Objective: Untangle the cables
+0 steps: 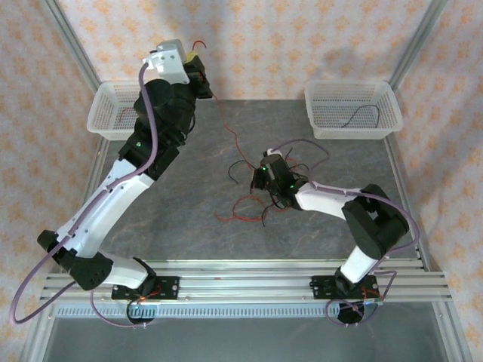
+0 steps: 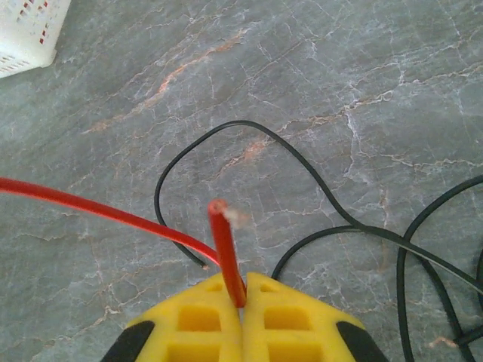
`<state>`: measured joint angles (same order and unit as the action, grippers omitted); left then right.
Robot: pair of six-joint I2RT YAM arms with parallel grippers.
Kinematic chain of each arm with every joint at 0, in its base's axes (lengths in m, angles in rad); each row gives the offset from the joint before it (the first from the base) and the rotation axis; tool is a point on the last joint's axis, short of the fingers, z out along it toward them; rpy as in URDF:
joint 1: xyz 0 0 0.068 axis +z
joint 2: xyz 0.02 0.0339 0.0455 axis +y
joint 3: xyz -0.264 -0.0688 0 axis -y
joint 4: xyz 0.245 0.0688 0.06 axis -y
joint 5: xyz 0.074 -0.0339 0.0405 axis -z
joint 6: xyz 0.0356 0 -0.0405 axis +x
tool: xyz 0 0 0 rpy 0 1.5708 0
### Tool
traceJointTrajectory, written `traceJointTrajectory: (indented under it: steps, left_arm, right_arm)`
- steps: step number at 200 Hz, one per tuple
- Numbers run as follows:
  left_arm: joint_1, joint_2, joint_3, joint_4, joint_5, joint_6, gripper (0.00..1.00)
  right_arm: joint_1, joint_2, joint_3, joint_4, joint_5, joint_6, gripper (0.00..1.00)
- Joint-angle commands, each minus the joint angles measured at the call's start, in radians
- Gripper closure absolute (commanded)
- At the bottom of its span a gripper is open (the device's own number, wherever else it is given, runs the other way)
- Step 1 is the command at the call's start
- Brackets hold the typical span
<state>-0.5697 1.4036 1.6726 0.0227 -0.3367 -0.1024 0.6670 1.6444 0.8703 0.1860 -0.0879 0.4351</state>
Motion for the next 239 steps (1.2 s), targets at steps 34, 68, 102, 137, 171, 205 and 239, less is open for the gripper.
traceJointTrajectory:
  steps: [34, 68, 102, 137, 171, 205, 239]
  left_arm:
    - [0.016, 0.044, 0.088, 0.043, -0.088, 0.138, 1.00]
    - [0.037, 0.081, 0.105, 0.138, -0.159, 0.263, 1.00]
    - [0.078, 0.117, 0.111, 0.264, -0.160, 0.362, 1.00]
    - [0.111, 0.169, 0.137, 0.411, -0.115, 0.475, 1.00]
    - [0.145, 0.219, 0.133, 0.575, -0.091, 0.567, 1.00]
    - [0.203, 0.303, 0.206, 0.595, -0.070, 0.577, 1.00]
    - [0.252, 0.399, 0.317, 0.539, -0.032, 0.547, 1.00]
  right_arm:
    - [0.002, -0.154, -0.029, 0.017, 0.016, -0.014, 0.53]
    - [0.002, -0.256, -0.069, 0.030, -0.036, -0.051, 0.25]
    - [0.002, -0.310, -0.091, 0.043, -0.107, -0.072, 0.16]
    - [0.002, -0.334, -0.094, 0.035, -0.137, -0.065, 0.17]
    - [0.003, -0.347, -0.131, 0.072, -0.183, -0.019, 0.18]
    - [0.003, -0.372, -0.187, 0.086, -0.188, 0.014, 0.19]
    - [0.003, -0.430, -0.251, 0.065, -0.150, 0.039, 0.20]
